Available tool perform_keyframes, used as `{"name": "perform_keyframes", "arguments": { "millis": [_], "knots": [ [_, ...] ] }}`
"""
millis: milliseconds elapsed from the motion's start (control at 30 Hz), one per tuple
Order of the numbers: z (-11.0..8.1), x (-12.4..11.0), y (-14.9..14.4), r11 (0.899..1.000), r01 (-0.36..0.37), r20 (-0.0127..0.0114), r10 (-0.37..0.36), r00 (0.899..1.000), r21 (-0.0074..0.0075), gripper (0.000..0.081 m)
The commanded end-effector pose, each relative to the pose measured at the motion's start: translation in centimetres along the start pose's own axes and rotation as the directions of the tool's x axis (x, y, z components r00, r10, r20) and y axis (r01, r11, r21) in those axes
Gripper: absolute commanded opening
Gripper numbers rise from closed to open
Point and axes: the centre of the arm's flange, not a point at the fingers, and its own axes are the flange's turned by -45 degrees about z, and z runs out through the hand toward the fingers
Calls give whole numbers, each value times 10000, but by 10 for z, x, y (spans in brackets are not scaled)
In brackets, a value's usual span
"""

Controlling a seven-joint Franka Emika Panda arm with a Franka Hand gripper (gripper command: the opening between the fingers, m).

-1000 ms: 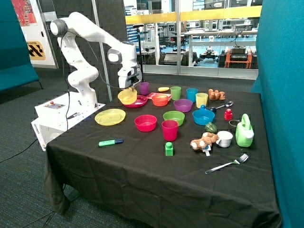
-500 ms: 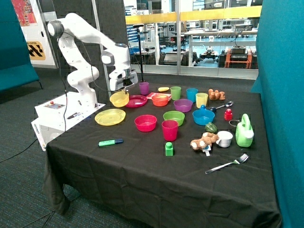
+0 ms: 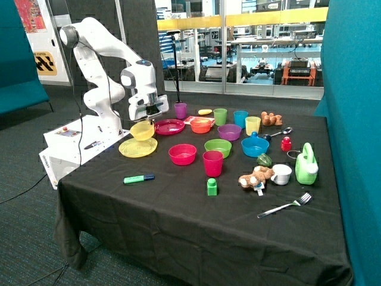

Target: Place the bowls on the appropriate plate

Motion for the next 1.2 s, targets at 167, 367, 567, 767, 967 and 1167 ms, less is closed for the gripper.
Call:
{"name": "perform_keyframes", "arguments": {
  "millis": [167, 367, 567, 767, 967, 1167],
  "knots": [
    [16, 36, 25, 7885, 6150, 38, -6150, 7885, 15, 0],
    [29, 7, 31, 10000, -19, 39, 19, 10000, -12, 0],
    [17, 53, 36, 7756, 6313, 38, -6313, 7756, 16, 0],
    [22, 25, 41, 8609, 5088, 40, -5088, 8609, 10, 0],
    [39, 0, 34, 9997, 263, 40, -262, 9996, -11, 0],
    [26, 7, 38, 9974, 720, 40, -720, 9974, -9, 6]
  ]
}}
